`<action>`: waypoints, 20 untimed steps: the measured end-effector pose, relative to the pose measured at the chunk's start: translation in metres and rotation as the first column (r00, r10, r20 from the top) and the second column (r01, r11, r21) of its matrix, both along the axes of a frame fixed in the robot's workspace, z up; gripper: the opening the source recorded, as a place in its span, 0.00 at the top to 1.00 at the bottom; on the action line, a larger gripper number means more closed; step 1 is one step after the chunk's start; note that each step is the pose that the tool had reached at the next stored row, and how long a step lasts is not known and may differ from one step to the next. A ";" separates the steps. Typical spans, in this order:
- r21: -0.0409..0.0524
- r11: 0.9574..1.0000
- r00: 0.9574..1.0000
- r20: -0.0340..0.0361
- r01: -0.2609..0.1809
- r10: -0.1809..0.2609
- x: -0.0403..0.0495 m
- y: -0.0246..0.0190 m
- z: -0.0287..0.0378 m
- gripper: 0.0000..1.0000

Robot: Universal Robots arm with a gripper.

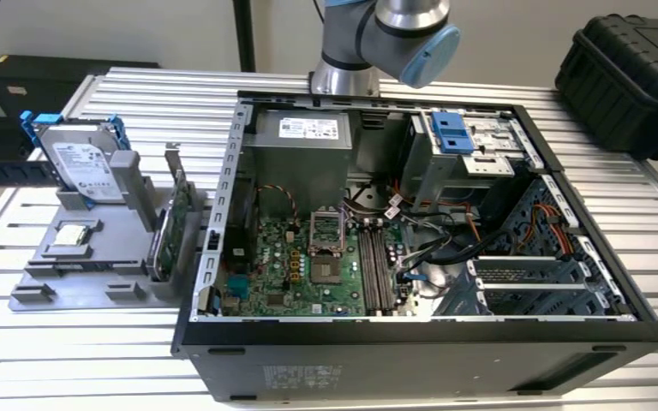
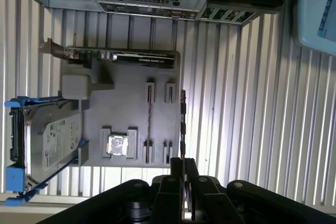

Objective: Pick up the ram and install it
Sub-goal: 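Pick up the ram and move it above insertion slot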

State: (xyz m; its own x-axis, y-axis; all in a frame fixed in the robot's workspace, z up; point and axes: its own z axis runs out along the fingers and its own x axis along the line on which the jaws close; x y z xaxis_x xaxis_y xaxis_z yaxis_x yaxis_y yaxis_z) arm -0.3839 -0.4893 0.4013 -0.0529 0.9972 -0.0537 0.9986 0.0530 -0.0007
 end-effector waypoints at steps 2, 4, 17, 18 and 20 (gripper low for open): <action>0.000 1.000 1.000 0.000 0.000 0.000 0.0000 0.0000 0.0002 1.00; 0.000 1.000 1.000 0.000 0.000 0.000 0.0000 0.0000 0.0007 1.00; 0.000 1.000 1.000 0.000 0.000 0.000 0.0058 0.0000 0.0019 1.00; 0.000 1.000 1.000 0.000 0.000 0.000 0.0068 0.0000 0.0020 1.00; 0.000 1.000 1.000 0.000 0.000 0.000 0.0086 0.0000 0.0022 1.00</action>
State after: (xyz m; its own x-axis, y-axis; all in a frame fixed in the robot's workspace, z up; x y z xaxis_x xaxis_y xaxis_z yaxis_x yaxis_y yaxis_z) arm -0.3753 -0.4893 0.4035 -0.0530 0.9971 -0.0538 0.9986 0.0530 -0.0007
